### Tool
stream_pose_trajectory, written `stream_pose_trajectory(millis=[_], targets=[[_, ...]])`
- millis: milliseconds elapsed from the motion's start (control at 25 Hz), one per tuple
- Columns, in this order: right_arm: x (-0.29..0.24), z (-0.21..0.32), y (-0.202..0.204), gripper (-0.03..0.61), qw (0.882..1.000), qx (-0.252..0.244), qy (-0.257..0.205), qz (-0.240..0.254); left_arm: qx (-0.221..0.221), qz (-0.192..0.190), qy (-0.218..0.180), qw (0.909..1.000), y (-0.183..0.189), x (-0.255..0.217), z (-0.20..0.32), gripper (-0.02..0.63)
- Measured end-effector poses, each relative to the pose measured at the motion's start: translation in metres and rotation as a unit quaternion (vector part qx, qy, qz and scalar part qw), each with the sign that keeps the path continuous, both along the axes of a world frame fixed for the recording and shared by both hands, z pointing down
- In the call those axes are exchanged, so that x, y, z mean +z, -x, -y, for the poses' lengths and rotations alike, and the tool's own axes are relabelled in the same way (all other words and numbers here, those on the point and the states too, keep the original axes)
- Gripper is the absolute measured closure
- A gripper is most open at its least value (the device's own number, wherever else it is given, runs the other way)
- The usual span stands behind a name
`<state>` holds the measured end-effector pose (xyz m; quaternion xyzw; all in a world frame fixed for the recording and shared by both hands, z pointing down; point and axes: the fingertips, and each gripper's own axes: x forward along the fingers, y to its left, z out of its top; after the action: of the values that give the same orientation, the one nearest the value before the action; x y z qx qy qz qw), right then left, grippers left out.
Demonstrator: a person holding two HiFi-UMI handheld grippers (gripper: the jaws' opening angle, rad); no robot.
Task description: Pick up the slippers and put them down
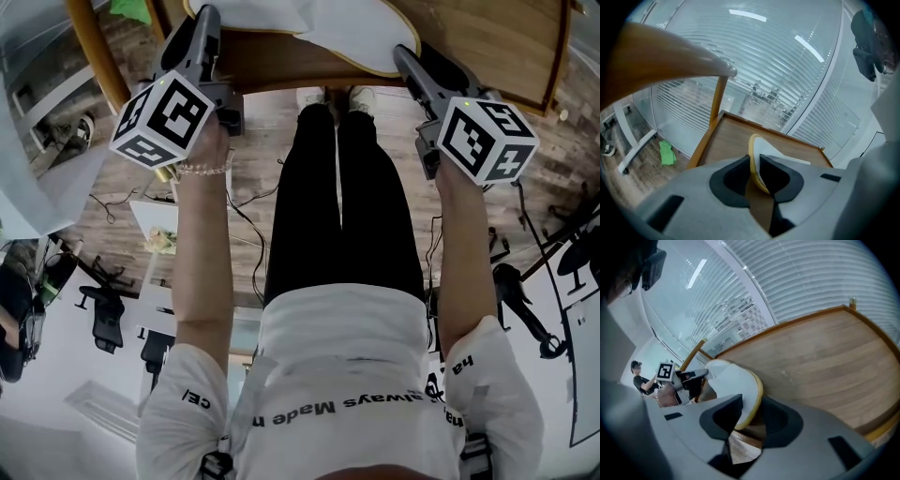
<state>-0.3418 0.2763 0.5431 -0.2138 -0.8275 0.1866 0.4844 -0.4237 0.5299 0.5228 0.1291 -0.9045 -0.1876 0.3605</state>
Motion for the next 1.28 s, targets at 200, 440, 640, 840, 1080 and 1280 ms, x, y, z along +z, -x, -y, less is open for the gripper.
stream_pose_trajectory(millis=[200, 440, 640, 840, 1080, 1280], targets=[[-0.002, 0.000, 0.003, 0.495, 0.996, 0.051, 0.066, -0.016, -0.014, -0.005, -0.018, 0.9997, -0.008, 0.003, -0.001, 0.551], [-0.015, -0.002, 0.007, 0.525, 0.998, 0.046, 0.052, 0.007, -0.013, -0.001, -0.029, 0.9995, -0.011, -0.005, -0.004, 0.557], [-0.033, -0.002, 0.008, 0.528, 0.998, 0.044, 0.043, 0.020, -0.002, 0.010, -0.033, 0.9994, -0.013, -0.026, -0.001, 0.561], [-0.059, 0.007, 0.017, 0.529, 0.997, 0.043, 0.046, 0.033, 0.006, 0.025, -0.037, 0.9990, -0.006, -0.053, 0.008, 0.561], [-0.101, 0.012, 0.031, 0.531, 0.996, 0.039, 0.049, 0.062, 0.009, 0.053, -0.043, 0.9977, 0.002, -0.099, 0.013, 0.563], [-0.151, 0.015, 0.042, 0.532, 0.993, 0.042, 0.069, 0.084, 0.002, 0.077, -0.051, 0.9957, 0.008, -0.150, 0.014, 0.563]])
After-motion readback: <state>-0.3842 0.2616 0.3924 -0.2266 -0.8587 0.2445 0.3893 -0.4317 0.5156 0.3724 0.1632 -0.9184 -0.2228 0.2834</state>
